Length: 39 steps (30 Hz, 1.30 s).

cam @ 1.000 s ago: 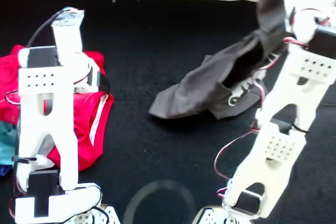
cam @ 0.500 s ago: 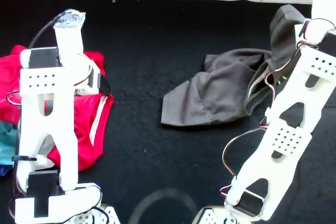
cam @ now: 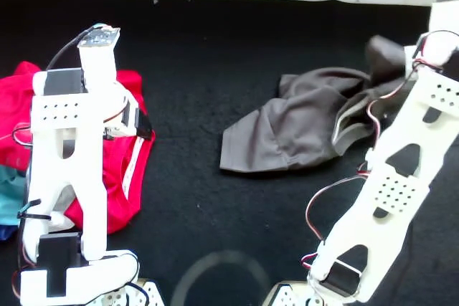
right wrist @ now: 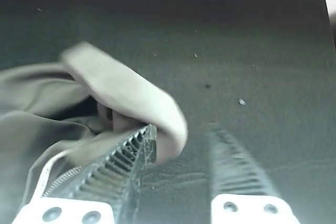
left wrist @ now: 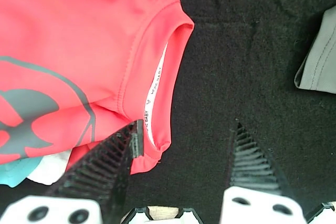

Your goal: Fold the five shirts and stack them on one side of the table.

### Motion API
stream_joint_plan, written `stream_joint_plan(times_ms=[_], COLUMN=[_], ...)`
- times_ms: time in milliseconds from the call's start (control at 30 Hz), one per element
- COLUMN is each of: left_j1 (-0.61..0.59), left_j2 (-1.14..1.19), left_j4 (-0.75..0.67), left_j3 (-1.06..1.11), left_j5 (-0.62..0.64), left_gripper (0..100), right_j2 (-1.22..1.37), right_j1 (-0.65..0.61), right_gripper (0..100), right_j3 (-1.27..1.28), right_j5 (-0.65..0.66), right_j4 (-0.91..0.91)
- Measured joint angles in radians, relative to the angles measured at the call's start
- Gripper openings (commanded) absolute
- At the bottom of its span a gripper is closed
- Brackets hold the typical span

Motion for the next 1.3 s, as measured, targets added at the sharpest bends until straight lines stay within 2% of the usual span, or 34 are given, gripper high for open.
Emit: stream_joint_plan(times_ms=[133,300,533,633,833,1033,1167,1300], left_j1=[0.000,0.000,0.000,0.000,-0.025,-0.155,-0.245,-0.296], left_j2=[0.000,0.000,0.000,0.000,-0.083,-0.244,-0.270,-0.270], left_j4=[0.000,0.002,0.046,0.057,0.060,0.026,0.020,0.020], left_j3=[0.000,0.000,0.000,0.000,0.000,0.000,0.000,0.021], left_j5=[0.000,0.000,0.000,0.000,0.000,0.000,0.000,-0.026], left_gripper=[26,26,26,26,26,26,26,26], right_j2=[-0.003,-0.095,-0.295,-0.400,-0.694,-0.945,-0.974,-0.974], right_j1=[0.002,-0.005,-0.110,-0.169,-0.324,-0.620,-0.815,-0.933], right_gripper=[23.5,23.5,23.5,23.5,23.5,23.5,23.5,23.5], right_j3=[0.000,0.000,0.002,0.087,0.560,1.192,1.565,1.803], right_j5=[-0.006,-0.109,-0.137,-0.141,-0.239,-0.298,-0.321,-0.325], right_j4=[0.002,0.005,0.005,0.005,0.005,-0.009,-0.146,-0.327])
